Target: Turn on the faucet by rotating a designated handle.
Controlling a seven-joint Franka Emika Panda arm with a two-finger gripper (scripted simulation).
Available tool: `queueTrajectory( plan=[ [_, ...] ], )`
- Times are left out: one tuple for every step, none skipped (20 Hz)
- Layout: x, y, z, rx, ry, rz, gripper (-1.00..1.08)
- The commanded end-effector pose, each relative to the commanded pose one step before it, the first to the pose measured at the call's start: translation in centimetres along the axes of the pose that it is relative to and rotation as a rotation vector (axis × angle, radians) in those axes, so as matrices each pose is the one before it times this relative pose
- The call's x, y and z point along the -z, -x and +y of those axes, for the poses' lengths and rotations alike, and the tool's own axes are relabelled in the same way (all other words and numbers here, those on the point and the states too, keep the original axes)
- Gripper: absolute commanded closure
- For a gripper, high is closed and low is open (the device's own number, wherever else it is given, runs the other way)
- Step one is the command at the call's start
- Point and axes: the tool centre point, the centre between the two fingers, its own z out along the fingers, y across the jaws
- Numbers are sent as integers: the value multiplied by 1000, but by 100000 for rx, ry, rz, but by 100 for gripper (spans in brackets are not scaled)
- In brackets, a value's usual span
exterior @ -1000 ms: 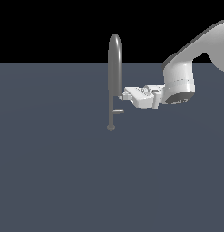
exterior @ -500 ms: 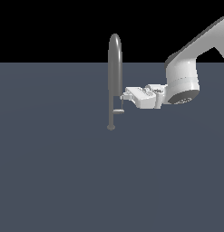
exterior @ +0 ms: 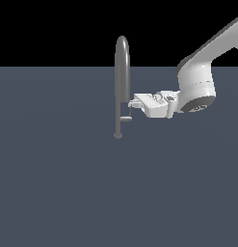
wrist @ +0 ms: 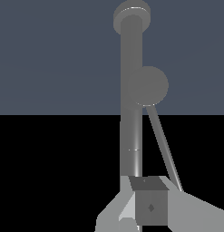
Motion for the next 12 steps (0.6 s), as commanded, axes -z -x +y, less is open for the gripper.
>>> queueTrajectory(
  plan=[
    [26, 31, 949, -245, 741, -359, 108],
    [13, -14, 258, 0, 0, 0, 108],
    [-21, -3, 257, 22, 62, -21, 108],
    [13, -14, 264, 0, 0, 0, 108],
    [14, -14, 268, 0, 0, 0, 108],
    [-19, -4, 267, 23, 62, -20, 108],
    [0, 0, 0, 0, 0, 0, 108],
    [-25, 151, -539, 327, -559, 120, 108],
    [-1, -202, 318, -31, 59, -16, 108],
    [32, -184, 334, 0, 0, 0, 108],
    [-24, -222, 318, -54, 103, -27, 108],
    [0, -209, 331, -31, 60, -15, 108]
  ],
)
